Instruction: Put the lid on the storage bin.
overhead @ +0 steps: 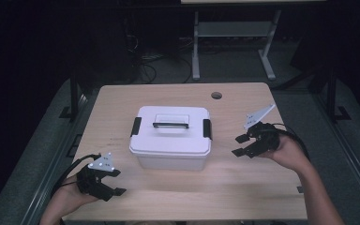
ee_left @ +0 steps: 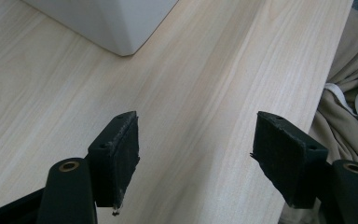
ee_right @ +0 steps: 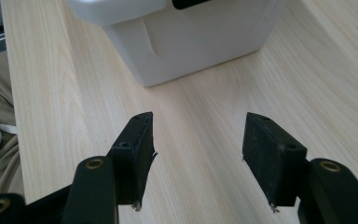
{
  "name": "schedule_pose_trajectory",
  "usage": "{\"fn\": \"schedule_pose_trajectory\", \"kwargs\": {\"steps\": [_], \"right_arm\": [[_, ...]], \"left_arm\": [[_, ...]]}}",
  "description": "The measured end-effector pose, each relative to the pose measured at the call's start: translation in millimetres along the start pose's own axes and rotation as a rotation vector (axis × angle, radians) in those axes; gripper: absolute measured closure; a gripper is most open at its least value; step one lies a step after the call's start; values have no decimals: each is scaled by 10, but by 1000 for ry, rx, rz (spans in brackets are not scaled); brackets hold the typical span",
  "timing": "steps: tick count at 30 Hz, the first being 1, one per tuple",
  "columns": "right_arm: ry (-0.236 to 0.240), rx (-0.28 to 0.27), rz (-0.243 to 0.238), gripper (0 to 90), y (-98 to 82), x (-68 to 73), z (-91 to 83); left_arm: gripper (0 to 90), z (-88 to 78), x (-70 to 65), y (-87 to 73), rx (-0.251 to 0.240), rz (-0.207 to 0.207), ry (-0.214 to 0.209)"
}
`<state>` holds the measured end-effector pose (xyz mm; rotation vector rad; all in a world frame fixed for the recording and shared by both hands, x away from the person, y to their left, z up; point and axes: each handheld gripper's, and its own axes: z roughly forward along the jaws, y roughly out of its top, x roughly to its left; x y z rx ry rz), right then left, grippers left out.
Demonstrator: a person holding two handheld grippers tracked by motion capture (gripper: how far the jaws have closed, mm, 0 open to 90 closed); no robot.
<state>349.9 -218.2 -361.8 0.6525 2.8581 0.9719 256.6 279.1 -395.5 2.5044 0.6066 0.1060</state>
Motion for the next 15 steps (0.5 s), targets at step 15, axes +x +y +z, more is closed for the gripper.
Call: {"fn": "schedule_pose_trajectory", "kwargs": {"steps": [15], "right_arm": [[-8,-16,38,415,-194,11,4]], "left_arm": [[311,4,2,-2,3,0,1]]}}
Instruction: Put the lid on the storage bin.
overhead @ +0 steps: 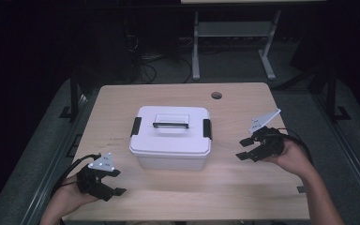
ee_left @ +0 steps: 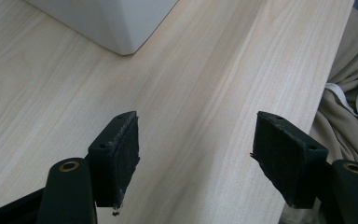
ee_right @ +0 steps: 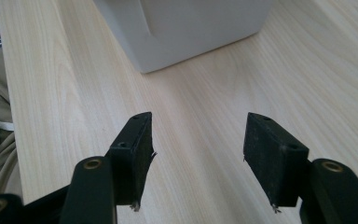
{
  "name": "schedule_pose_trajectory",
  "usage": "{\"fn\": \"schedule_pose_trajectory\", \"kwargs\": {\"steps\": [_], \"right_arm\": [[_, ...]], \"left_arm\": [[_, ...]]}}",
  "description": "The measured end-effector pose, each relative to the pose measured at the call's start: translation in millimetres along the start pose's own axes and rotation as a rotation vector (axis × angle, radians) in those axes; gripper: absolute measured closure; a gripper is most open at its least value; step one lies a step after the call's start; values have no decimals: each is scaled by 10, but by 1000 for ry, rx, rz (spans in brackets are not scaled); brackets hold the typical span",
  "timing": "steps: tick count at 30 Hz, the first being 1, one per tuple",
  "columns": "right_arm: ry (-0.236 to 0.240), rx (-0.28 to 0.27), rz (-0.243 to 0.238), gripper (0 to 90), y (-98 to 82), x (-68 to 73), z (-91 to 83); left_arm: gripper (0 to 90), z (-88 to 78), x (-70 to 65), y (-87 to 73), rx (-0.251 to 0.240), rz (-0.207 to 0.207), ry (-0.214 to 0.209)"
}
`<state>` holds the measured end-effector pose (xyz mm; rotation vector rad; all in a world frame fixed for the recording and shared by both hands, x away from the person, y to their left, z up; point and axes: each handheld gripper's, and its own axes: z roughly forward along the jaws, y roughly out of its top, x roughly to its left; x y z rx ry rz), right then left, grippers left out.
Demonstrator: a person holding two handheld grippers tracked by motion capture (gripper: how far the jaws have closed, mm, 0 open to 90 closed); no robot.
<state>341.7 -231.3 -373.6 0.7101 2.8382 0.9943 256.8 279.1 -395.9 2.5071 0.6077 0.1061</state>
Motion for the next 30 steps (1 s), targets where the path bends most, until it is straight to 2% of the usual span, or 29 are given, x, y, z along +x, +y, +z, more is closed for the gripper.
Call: {"fn": "schedule_pose_trajectory", "kwargs": {"steps": [11,30], "right_arm": [[10,0,30,406,-140,9,67],[20,-10,53,402,-380,68,103]], "left_arm": [[311,-11,1,-8,-8,-6,3],[311,3,-12,9,-5,-1,5]]}}
